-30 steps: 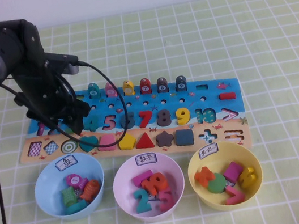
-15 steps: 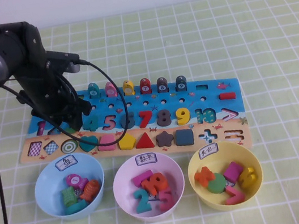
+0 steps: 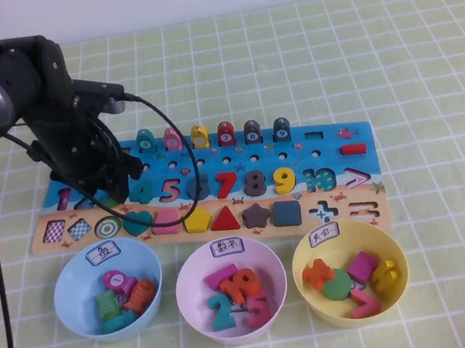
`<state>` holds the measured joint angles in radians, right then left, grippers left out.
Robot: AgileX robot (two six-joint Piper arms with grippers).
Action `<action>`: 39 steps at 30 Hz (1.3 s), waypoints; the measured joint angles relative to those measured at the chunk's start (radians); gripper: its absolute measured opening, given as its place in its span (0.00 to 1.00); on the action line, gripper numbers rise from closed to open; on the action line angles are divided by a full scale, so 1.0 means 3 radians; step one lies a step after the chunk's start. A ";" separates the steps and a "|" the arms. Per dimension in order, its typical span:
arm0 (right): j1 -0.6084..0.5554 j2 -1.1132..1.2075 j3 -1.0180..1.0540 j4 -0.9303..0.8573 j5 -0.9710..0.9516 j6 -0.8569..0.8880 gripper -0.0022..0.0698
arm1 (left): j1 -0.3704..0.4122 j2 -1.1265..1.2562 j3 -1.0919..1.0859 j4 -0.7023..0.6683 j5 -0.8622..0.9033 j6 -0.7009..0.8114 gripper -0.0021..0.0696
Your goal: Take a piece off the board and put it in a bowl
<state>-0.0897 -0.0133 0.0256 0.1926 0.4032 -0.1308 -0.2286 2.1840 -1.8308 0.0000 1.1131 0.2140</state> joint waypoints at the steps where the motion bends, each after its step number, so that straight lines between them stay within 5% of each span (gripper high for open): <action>1: 0.0000 0.0000 0.0000 0.0000 0.0000 0.0000 0.01 | 0.0000 0.0006 0.0000 0.0000 0.0000 0.0000 0.52; 15: 0.0000 0.0000 0.0000 0.0000 0.0000 0.0000 0.01 | 0.0000 0.0094 -0.0028 0.0000 0.0006 -0.0100 0.50; 23: 0.0000 0.0000 0.0000 0.0000 0.0000 0.0000 0.01 | 0.0000 0.0094 -0.0028 0.0000 0.0011 -0.0118 0.29; 39: 0.0000 0.0000 0.0000 0.0000 0.0000 0.0000 0.01 | 0.0000 0.0131 -0.0355 0.0000 0.0206 -0.0139 0.29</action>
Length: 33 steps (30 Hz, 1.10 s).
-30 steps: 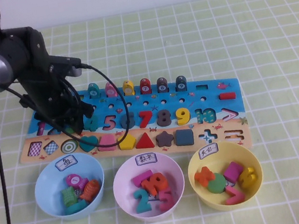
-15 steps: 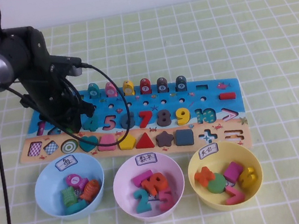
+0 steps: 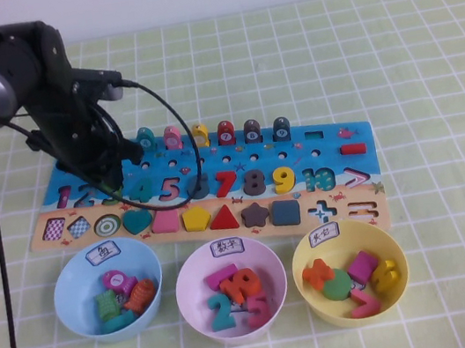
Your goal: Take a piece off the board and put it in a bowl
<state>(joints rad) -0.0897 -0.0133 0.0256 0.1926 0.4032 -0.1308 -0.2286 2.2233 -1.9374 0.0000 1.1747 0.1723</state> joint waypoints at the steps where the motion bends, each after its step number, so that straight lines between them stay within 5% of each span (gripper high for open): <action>1: 0.0000 0.0000 0.0000 0.0000 0.0000 0.0000 0.01 | 0.0000 0.0000 -0.0028 0.0000 0.0007 0.0000 0.29; 17: 0.0000 0.0000 0.0000 0.0000 0.0000 0.0000 0.01 | 0.0000 -0.0171 -0.0104 0.0000 0.0153 0.0000 0.29; 23: 0.0000 0.0000 0.0000 0.0000 0.0000 0.0000 0.01 | -0.0008 -0.0678 -0.0047 -0.0341 0.0165 0.0142 0.29; 33: 0.0000 0.0000 0.0000 0.0000 0.0000 0.0000 0.01 | -0.0675 -0.1564 0.1253 -0.0558 0.0135 0.0373 0.29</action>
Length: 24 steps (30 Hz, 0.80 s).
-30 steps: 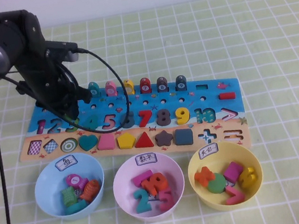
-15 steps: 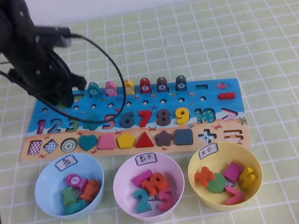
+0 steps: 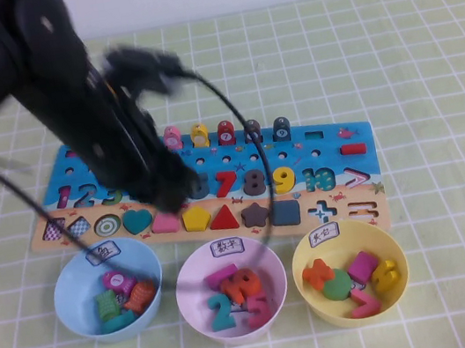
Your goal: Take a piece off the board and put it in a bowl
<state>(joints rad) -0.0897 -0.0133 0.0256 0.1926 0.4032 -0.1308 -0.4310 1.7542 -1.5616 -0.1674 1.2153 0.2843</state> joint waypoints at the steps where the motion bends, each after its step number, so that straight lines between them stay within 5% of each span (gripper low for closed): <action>1: 0.0000 0.0000 0.0000 0.0000 0.0000 0.0000 0.01 | -0.0080 -0.0068 0.0152 0.0000 -0.0042 0.0000 0.29; 9: 0.0000 0.0000 0.0000 0.0000 0.0000 0.0000 0.01 | -0.0789 -0.0227 0.1055 -0.0014 -0.0739 0.0018 0.29; 16: 0.0000 0.0000 0.0000 0.0000 0.0000 0.0000 0.01 | -0.0912 -0.0233 0.1129 0.0055 -0.1063 -0.0035 0.29; 19: 0.0000 0.0000 0.0000 0.0000 0.0000 0.0000 0.01 | -0.0912 -0.0233 0.1129 0.0164 -0.1084 -0.0056 0.39; 24: 0.0000 0.0000 0.0000 0.0000 0.0000 0.0000 0.01 | -0.0912 -0.0122 0.1137 0.0339 -0.1196 -0.0263 0.69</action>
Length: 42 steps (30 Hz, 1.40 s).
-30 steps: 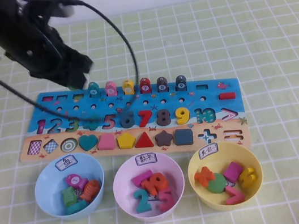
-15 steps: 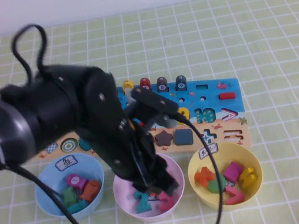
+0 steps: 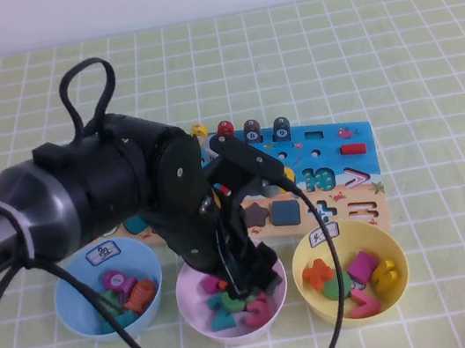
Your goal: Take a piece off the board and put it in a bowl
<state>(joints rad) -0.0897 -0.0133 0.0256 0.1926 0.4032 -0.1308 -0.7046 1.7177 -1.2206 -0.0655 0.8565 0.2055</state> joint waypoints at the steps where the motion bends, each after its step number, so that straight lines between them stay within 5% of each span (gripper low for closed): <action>1: 0.0000 0.0000 0.0000 0.0000 0.0000 0.0000 0.01 | 0.0000 0.0007 0.0000 0.0017 -0.0063 -0.0032 0.71; 5: 0.0000 0.0000 0.0000 0.0000 0.0000 0.0000 0.01 | -0.0008 -0.0060 0.0019 0.0065 -0.0476 -0.0088 0.63; 11: 0.0000 0.0000 0.0000 0.0000 0.0000 0.0000 0.01 | -0.0175 -0.0638 0.0276 0.0139 -0.0978 0.0080 0.16; 14: 0.0000 0.0000 0.0000 0.0000 0.0000 0.0000 0.01 | -0.0303 -0.1089 0.0697 0.0144 -0.1206 0.0150 0.07; 27: 0.0000 0.0000 0.0000 0.0000 0.0000 0.0000 0.01 | -0.0447 -0.2865 0.2264 0.0132 -0.1965 -0.0485 0.03; 42: 0.0000 0.0000 0.0000 0.0000 0.0000 0.0000 0.01 | -0.0447 -0.3177 0.2346 0.0132 -0.0428 -0.0874 0.03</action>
<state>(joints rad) -0.0897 -0.0133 0.0256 0.1926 0.4032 -0.1308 -0.8388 0.7647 -0.5167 -0.0259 0.7281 -0.0567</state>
